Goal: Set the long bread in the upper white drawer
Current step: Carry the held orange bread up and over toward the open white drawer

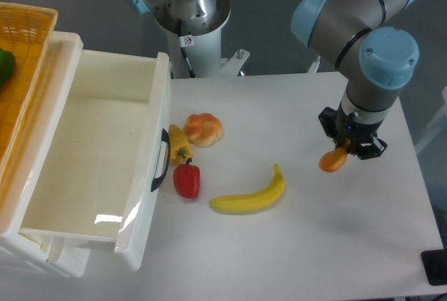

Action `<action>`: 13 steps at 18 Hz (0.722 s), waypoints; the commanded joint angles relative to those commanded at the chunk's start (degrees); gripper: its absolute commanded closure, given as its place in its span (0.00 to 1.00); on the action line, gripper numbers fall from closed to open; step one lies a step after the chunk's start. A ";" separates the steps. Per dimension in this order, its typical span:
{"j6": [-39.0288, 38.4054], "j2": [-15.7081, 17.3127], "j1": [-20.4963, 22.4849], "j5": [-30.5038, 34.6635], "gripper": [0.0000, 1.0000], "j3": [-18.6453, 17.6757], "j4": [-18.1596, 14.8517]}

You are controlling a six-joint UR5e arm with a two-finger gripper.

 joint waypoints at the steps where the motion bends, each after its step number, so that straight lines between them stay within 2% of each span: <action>1: 0.00 0.00 -0.09 -0.44 0.99 0.26 0.00; 7: -2.98 0.61 -1.93 -2.63 0.98 1.75 -0.09; 11: -5.27 4.73 -3.51 -7.55 0.99 1.67 -0.61; 13: -8.33 7.46 -4.74 -9.92 0.99 1.49 -2.45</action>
